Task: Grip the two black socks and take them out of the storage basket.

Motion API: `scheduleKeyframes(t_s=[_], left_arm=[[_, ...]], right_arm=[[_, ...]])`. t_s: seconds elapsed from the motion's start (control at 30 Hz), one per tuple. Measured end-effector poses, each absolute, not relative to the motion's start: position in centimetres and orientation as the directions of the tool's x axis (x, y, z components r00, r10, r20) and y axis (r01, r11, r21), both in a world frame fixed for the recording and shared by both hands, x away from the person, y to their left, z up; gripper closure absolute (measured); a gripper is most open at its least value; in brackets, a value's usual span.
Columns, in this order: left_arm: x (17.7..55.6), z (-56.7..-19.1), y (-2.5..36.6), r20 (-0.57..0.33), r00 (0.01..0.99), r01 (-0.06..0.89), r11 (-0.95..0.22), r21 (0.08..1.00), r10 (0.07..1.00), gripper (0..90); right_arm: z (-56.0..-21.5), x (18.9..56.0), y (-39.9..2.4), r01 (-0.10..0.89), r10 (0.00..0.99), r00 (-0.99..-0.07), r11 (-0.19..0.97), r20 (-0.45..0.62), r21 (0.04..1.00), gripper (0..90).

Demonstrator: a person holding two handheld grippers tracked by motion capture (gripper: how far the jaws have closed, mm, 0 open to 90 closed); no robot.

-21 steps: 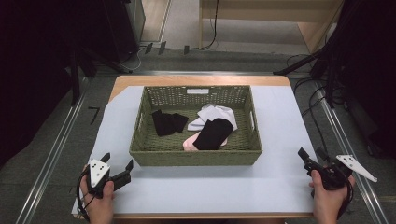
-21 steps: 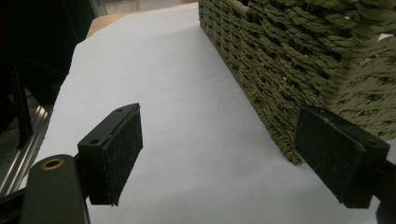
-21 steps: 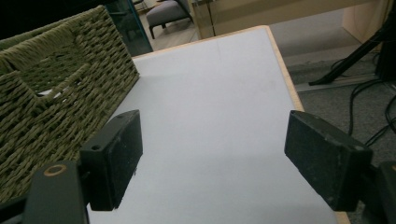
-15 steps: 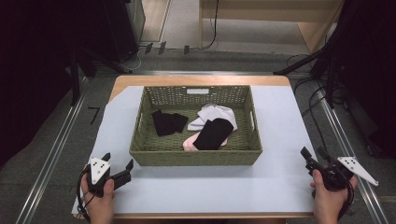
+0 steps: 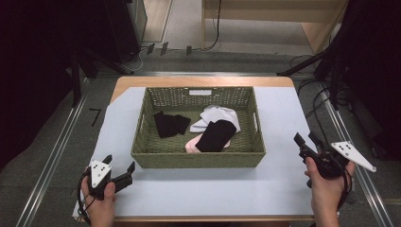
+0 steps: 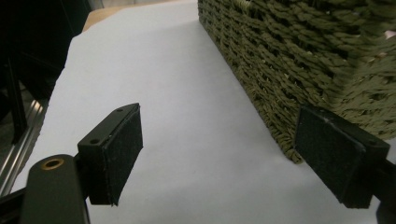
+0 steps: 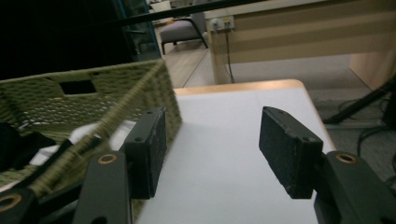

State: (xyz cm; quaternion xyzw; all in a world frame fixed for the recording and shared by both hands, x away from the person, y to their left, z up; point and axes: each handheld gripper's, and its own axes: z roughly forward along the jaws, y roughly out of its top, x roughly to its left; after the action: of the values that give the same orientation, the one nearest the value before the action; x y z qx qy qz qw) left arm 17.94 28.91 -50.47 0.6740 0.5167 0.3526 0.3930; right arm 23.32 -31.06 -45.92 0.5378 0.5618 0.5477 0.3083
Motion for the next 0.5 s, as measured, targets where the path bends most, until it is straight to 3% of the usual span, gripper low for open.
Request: scheduleKeyframes(t_s=[0.2,0.5], left_arm=[[18.1,-50.5,28.9,0.068,0.217,0.430,-0.158,0.889,0.974,17.1],[18.1,-50.5,29.0,0.057,0.217,0.429,-0.148,0.891,0.974,17.1]], right_arm=[[-42.4,25.2,-26.8,0.228,0.924,-0.325,-0.127,0.199,0.965,43.4],[-40.0,27.4,-23.0,0.216,0.904,-0.381,-0.118,0.195,0.969,44.0]])
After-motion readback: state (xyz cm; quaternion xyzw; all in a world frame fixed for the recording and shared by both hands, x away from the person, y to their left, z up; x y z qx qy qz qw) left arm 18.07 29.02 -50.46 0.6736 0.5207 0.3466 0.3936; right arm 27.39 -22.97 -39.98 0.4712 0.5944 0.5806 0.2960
